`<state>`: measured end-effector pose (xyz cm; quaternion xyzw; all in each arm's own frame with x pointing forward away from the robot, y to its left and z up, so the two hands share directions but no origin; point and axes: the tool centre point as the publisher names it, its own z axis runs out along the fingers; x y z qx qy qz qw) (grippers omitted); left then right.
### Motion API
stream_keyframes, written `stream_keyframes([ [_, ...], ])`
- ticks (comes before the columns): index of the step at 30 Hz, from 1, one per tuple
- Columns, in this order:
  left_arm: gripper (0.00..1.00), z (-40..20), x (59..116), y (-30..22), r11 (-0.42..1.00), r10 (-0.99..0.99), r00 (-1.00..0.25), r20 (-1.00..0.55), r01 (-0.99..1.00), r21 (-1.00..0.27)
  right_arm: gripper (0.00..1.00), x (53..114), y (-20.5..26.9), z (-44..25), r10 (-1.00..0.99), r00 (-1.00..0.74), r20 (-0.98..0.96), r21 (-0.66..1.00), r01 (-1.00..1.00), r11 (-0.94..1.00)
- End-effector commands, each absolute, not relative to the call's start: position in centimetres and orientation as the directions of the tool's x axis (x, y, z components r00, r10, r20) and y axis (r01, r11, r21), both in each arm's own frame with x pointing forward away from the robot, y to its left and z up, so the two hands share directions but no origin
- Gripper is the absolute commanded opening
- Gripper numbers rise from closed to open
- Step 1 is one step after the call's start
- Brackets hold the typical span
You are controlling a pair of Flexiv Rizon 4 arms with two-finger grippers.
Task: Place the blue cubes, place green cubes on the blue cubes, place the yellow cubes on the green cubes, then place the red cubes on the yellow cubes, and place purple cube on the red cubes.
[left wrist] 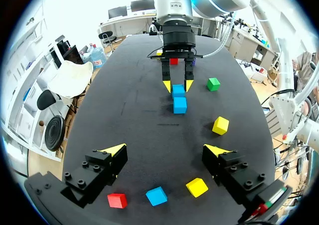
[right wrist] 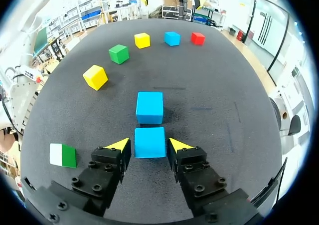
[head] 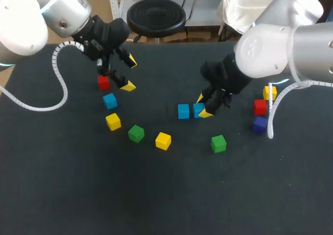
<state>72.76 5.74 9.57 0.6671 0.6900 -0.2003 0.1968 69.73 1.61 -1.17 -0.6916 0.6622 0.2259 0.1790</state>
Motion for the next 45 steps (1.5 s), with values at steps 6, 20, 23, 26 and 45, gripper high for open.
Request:
stream_keyframes([
  [6, 1.00, 9.58, 72.72, 5.79, 0.029, 0.842, -0.031, -0.539, 0.999, -0.013, 0.01, 69.65, 1.71, -1.15, -0.835, 0.019, -0.550, 0.054, -0.997, -0.058],
  [20, 1.00, 9.58, 72.72, 5.79, 0.029, 0.842, -0.031, -0.539, 0.999, -0.013, 0.00, 69.25, 1.66, -0.82, -0.842, 0.024, -0.539, 0.043, -0.997, -0.056],
  [23, 1.00, 9.58, 72.72, 5.79, 0.029, 0.842, -0.031, -0.539, 0.999, -0.013, 0.00, 69.23, 1.58, -0.92, -0.840, 0.023, -0.542, 0.047, -0.997, -0.057],
  [26, 1.00, 9.58, 72.72, 5.79, 0.029, 0.842, -0.031, -0.539, 0.999, -0.013, 0.00, 69.25, 1.56, -1.08, -0.836, 0.019, -0.549, 0.051, -0.997, -0.057],
  [45, 1.00, 9.58, 72.72, 5.79, 0.029, 0.842, -0.031, -0.539, 0.999, -0.013, 0.02, 69.76, 1.79, -1.08, -0.836, 0.019, -0.548, 0.054, -0.997, -0.058],
])
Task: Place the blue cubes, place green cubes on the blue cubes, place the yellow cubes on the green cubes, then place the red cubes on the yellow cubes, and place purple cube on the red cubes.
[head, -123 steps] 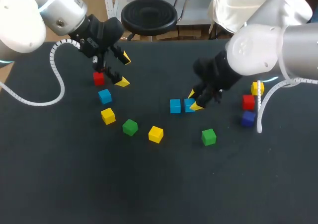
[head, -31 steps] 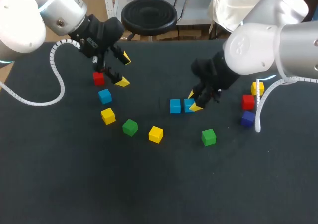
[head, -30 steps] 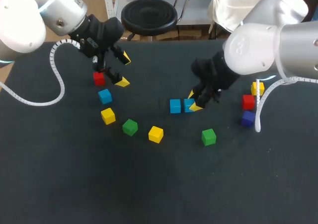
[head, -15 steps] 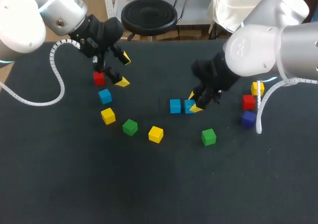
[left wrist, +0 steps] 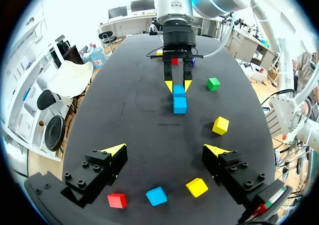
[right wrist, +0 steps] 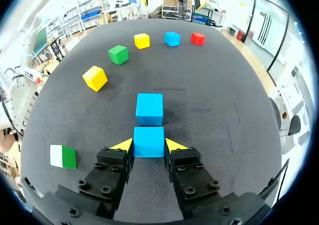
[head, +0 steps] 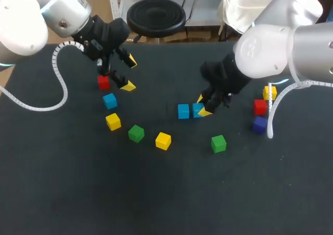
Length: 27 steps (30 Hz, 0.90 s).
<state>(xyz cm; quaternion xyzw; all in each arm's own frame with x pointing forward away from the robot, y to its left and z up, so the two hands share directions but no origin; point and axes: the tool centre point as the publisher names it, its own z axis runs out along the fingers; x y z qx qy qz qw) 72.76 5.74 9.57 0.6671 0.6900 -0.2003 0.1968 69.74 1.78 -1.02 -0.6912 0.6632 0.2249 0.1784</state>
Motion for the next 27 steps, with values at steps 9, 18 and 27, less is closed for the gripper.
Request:
stream_keyframes([
  [9, 1.00, 9.58, 72.72, 5.79, 0.029, 0.842, -0.031, -0.539, 0.999, -0.013, 0.18, 69.78, 1.82, -1.34, -0.833, 0.016, -0.553, 0.064, -0.996, -0.061],
  [18, 1.00, 9.58, 72.72, 5.79, 0.029, 0.842, -0.031, -0.539, 0.999, -0.013, 0.87, 69.81, 1.68, -1.23, -0.833, 0.014, -0.553, 0.065, -0.996, -0.060],
  [27, 1.00, 9.58, 72.72, 5.79, 0.029, 0.842, -0.031, -0.539, 0.999, -0.013, 1.00, 69.39, 1.21, -0.66, -0.828, 0.005, -0.561, 0.050, -0.998, -0.040],
])
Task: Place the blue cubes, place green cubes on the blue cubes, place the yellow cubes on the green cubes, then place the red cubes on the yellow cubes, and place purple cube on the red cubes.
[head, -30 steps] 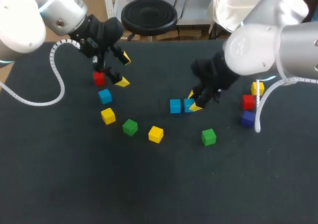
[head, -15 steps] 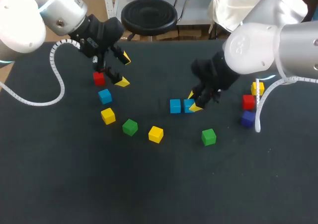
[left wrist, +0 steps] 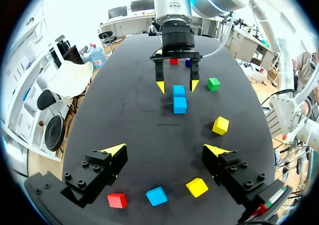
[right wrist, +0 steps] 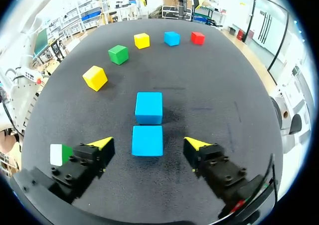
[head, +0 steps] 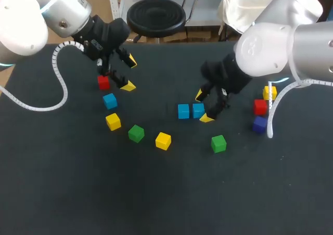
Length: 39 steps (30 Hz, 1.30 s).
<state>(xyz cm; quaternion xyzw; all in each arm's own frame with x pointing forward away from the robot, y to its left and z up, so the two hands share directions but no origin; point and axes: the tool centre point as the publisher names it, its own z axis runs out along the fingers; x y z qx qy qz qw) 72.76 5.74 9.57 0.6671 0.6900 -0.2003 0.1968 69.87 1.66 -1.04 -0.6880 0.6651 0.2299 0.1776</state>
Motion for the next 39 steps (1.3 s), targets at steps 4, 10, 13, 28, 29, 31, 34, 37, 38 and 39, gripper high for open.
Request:
stream_keyframes([
  [4, 1.00, 9.6, 72.7, 5.8, 0.029, 0.842, -0.031, -0.539, 0.999, -0.013, 1.00, 69.0, 0.3, 0.1, -0.795, 0.004, -0.607, 0.024, -0.999, -0.023],
  [10, 1.00, 9.6, 72.7, 5.8, 0.029, 0.842, -0.031, -0.539, 0.999, -0.013, 1.00, 68.4, -1.6, 1.7, -0.745, 0.023, -0.667, -0.027, -1.000, -0.007],
  [13, 1.00, 9.6, 72.7, 5.8, 0.029, 0.842, -0.031, -0.539, 0.999, -0.013, 1.00, 68.2, -2.1, 2.7, -0.749, 0.028, -0.662, -0.038, -0.999, -0.004],
  [28, 1.00, 9.6, 72.7, 5.8, 0.029, 0.842, -0.031, -0.539, 0.999, -0.013, 1.00, 67.0, -4.2, 4.5, -0.729, 0.051, -0.682, -0.083, -0.997, 0.007],
  [29, 1.00, 9.6, 72.7, 5.8, 0.029, 0.842, -0.031, -0.539, 0.999, -0.013, 1.00, 66.9, -4.4, 4.5, -0.725, 0.054, -0.686, -0.084, -0.996, 0.004],
  [31, 1.00, 9.6, 72.7, 5.8, 0.029, 0.842, -0.031, -0.539, 0.999, -0.013, 1.00, 66.7, -4.6, 4.5, -0.723, 0.058, -0.688, -0.085, -0.996, 0.001],
  [34, 1.00, 9.6, 72.7, 5.8, 0.029, 0.842, -0.031, -0.539, 0.999, -0.013, 1.00, 66.5, -5.0, 4.6, -0.705, 0.080, -0.705, -0.090, -0.996, -0.023],
  [37, 1.00, 9.6, 72.7, 5.8, 0.029, 0.842, -0.031, -0.539, 0.999, -0.013, 1.00, 66.3, -5.1, 4.7, -0.687, 0.090, -0.721, -0.084, -0.996, -0.043],
  [38, 1.00, 9.6, 72.7, 5.8, 0.029, 0.842, -0.031, -0.539, 0.999, -0.013, 1.00, 66.3, -5.1, 4.7, -0.687, 0.090, -0.721, -0.084, -0.996, -0.043],
  [39, 1.00, 9.6, 72.7, 5.8, 0.029, 0.842, -0.031, -0.539, 0.999, -0.013, 1.00, 66.3, -5.1, 4.7, -0.687, 0.090, -0.721, -0.084, -0.996, -0.043],
])
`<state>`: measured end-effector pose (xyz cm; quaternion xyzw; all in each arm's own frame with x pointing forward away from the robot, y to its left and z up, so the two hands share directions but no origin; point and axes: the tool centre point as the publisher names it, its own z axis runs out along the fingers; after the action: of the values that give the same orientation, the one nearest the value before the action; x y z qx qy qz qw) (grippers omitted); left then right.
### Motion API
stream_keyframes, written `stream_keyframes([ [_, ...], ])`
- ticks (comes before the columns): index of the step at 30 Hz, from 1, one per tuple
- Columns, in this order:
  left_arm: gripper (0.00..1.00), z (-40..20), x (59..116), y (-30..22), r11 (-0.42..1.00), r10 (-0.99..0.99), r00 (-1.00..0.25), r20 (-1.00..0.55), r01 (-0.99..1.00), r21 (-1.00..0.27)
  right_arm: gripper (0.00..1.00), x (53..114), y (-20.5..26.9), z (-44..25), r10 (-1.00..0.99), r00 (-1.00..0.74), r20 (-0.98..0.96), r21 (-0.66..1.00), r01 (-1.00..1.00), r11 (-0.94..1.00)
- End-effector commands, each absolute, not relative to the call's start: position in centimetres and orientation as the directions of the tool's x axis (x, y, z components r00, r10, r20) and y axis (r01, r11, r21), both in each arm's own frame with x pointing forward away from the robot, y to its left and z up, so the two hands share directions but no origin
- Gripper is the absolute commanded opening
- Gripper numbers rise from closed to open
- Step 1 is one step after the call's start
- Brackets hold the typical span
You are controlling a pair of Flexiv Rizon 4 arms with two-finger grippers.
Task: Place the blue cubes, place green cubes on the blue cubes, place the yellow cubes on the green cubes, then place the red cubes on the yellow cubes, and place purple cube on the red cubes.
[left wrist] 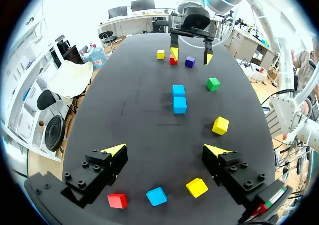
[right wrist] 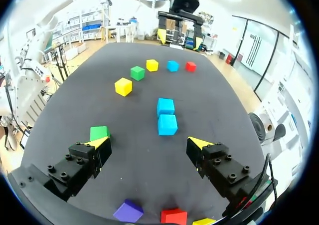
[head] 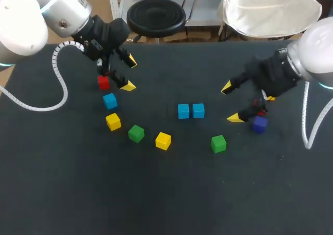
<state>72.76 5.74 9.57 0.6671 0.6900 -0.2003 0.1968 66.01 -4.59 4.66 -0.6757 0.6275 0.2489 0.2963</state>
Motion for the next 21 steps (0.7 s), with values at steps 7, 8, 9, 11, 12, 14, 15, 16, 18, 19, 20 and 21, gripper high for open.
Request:
stream_keyframes([
  [7, 1.00, 9.6, 72.7, 5.8, 0.029, 0.842, -0.031, -0.539, 0.999, -0.013, 1.00, 66.3, -5.1, 4.7, -0.687, 0.090, -0.721, -0.084, -0.996, -0.043],
  [8, 1.00, 9.6, 72.7, 5.8, 0.029, 0.842, -0.031, -0.539, 0.999, -0.013, 1.00, 66.3, -5.1, 4.7, -0.687, 0.090, -0.721, -0.084, -0.996, -0.043],
  [9, 1.00, 9.6, 72.7, 5.8, 0.029, 0.842, -0.031, -0.539, 0.999, -0.013, 1.00, 66.3, -5.1, 4.7, -0.687, 0.090, -0.721, -0.084, -0.996, -0.043],
  [11, 1.00, 9.6, 72.7, 5.8, 0.029, 0.842, -0.031, -0.539, 0.999, -0.013, 1.00, 66.3, -5.1, 4.7, -0.687, 0.090, -0.721, -0.084, -0.996, -0.043],
  [12, 1.00, 9.6, 72.7, 5.8, 0.029, 0.842, -0.031, -0.539, 0.999, -0.013, 1.00, 66.3, -5.1, 4.7, -0.687, 0.090, -0.721, -0.084, -0.996, -0.043],
  [14, 1.00, 9.6, 72.7, 5.8, 0.029, 0.842, -0.031, -0.539, 0.999, -0.013, 1.00, 66.3, -5.1, 4.7, -0.687, 0.090, -0.721, -0.084, -0.996, -0.043],
  [15, 1.00, 9.6, 72.7, 5.8, 0.029, 0.842, -0.031, -0.539, 0.999, -0.013, 1.00, 66.3, -5.1, 4.7, -0.687, 0.090, -0.721, -0.084, -0.996, -0.043],
  [16, 1.00, 9.6, 72.7, 5.8, 0.029, 0.842, -0.031, -0.539, 0.999, -0.013, 1.00, 66.3, -5.1, 4.7, -0.687, 0.090, -0.721, -0.084, -0.996, -0.043],
  [18, 1.00, 9.4, 73.5, 7.5, 0.107, 0.829, -0.110, -0.548, 0.994, -0.036, 1.00, 66.3, -5.1, 4.7, -0.687, 0.090, -0.721, -0.084, -0.996, -0.043],
  [19, 1.00, 9.3, 73.8, 8.2, 0.139, 0.826, -0.133, -0.548, 0.990, -0.031, 1.00, 66.3, -5.1, 4.7, -0.687, 0.090, -0.721, -0.084, -0.996, -0.043],
  [20, 1.00, 9.2, 74.0, 9.0, 0.173, 0.820, -0.159, -0.549, 0.985, -0.027, 1.00, 66.3, -5.1, 4.7, -0.687, 0.090, -0.721, -0.084, -0.996, -0.043],
  [21, 1.00, 9.2, 74.2, 9.7, 0.201, 0.812, -0.182, -0.555, 0.979, -0.028, 1.00, 66.3, -5.1, 4.7, -0.687, 0.090, -0.721, -0.084, -0.996, -0.043],
])
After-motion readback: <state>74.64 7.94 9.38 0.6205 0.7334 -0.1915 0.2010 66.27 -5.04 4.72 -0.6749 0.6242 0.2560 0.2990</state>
